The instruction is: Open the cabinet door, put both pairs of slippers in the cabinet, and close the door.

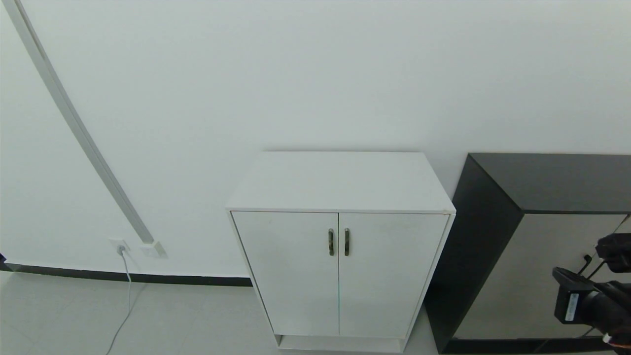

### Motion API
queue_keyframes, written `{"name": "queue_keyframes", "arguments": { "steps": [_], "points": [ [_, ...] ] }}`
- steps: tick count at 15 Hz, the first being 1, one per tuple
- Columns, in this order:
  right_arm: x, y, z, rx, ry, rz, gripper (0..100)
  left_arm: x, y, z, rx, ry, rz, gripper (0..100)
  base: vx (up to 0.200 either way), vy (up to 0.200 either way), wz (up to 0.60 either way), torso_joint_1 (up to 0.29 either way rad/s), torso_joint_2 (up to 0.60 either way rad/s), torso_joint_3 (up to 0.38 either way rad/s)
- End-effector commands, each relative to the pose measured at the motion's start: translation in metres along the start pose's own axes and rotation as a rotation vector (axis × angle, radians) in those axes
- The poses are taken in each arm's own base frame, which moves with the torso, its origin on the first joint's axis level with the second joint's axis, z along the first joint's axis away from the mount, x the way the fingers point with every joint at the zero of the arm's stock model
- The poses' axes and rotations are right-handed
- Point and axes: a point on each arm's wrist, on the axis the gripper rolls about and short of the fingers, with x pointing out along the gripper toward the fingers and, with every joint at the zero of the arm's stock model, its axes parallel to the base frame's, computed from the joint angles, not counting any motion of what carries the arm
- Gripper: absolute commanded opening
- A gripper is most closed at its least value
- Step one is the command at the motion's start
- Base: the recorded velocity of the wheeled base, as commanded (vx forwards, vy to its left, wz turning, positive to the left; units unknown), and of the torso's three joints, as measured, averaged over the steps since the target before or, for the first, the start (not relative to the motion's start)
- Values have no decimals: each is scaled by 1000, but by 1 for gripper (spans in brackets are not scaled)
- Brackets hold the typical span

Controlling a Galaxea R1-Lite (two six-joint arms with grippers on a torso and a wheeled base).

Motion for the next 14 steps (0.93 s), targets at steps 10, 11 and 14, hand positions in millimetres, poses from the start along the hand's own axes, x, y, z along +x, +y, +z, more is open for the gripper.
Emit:
{"name": "queue_keyframes", "arguments": {
  "steps": [10, 11, 14],
  "points": [
    [-89, -33, -33, -27, 48, 214, 0, 0, 0, 0, 1, 0, 1, 0, 0, 0, 0, 0, 0, 0],
    [-94, -35, -36, -28, 56, 257, 0, 0, 0, 0, 1, 2, 0, 0, 0, 0, 0, 0, 0, 0],
    [-103, -38, -49, -65, 105, 297, 0, 0, 0, 0, 1, 1, -1, 0, 0, 0, 0, 0, 0, 0]
  ]
}}
